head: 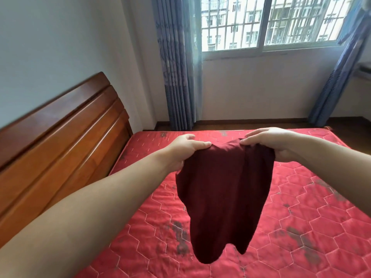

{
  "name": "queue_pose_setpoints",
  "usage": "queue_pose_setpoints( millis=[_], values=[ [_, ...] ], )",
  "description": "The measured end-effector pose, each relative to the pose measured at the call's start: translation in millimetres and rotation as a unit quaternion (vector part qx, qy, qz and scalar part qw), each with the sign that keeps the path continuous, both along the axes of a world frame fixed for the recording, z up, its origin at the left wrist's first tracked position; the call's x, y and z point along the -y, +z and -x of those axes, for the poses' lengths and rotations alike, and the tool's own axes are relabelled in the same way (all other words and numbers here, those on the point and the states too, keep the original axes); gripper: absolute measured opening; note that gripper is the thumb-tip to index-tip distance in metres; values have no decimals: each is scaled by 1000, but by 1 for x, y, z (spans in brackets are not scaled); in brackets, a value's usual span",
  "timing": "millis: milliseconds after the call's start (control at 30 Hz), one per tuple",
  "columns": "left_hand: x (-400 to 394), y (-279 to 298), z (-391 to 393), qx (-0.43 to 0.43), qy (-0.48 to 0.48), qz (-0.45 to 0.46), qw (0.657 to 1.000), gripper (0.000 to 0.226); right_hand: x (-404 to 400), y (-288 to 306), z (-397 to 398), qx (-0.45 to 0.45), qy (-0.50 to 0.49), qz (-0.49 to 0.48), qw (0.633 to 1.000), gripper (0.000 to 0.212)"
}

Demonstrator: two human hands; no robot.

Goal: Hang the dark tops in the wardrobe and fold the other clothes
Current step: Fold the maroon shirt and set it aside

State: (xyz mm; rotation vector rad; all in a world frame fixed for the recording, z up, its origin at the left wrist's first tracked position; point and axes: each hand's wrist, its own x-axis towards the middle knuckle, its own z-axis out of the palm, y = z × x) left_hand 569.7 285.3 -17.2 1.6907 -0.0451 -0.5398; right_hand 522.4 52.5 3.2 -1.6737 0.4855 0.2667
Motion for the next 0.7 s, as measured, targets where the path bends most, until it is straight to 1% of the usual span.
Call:
queue_pose_setpoints(
  millis=[33, 67, 100, 167, 200, 233, 267, 300, 333, 367, 400, 433, 467, 500, 567, 633, 667, 700],
  values=[
    [0, 1, -1, 13, 6, 0, 1000, 67, 3, 2, 1, 13, 21, -27, 999, 38],
    [-1, 3, -1, 23, 3, 10, 1000, 60, 6, 5, 2, 22, 52, -51, 997, 43],
    [-2, 5, -1, 28, -8, 20, 999, 47, 9, 7, 4, 27, 92, -63, 993, 45],
    [-3, 10, 0, 48, -26, 17, 998, 21, 12, 10, 8, 35, 164, -41, 985, 46],
    [-3, 12, 0, 60, -26, 10, 998, 17, 12, 10, 10, 43, 190, -2, 981, 47],
    [-3, 13, -1, 66, -23, 7, 998, 16, 9, 8, 13, 57, 210, 63, 974, 50],
    [-3, 15, -2, 67, -22, 5, 997, 17, 5, 6, 14, 75, 224, 154, 959, 52],
    [-3, 18, -2, 65, -26, 4, 998, 18, -1, 2, 16, 92, 234, 252, 935, 52],
    [-3, 20, -2, 60, -33, 1, 998, 19, -6, -2, 17, 114, 245, 337, 902, 51],
    [-4, 22, -2, 57, -43, -7, 997, 20, -12, -6, 17, 143, 255, 407, 866, 47],
    [-5, 24, -2, 56, -53, -22, 997, 20, -17, -9, 18, 172, 259, 453, 836, 39],
    [-6, 25, -1, 57, -62, -42, 996, 20, -20, -11, 17, 199, 253, 477, 818, 29],
    [-7, 26, -1, 58, -68, -59, 994, 20, -22, -10, 16, 216, 247, 489, 808, 17],
    [-7, 27, -1, 52, -74, -72, 993, 22, -22, -9, 15, 225, 243, 494, 804, 12],
    [-7, 28, 2, 44, -90, -107, 989, 34, -20, -5, 12, 220, 237, 502, 802, 19],
    [-7, 29, 5, 88, -141, -188, 968, 43, -17, 0, 9, 215, 241, 503, 802, 6],
    [-7, 30, 9, 116, -173, -220, 953, 40, -16, 3, 7, 215, 243, 508, 798, 2],
    [-5, 31, 11, 140, -199, -246, 938, 35, -15, 5, 6, 216, 244, 514, 794, 5]
  ],
)
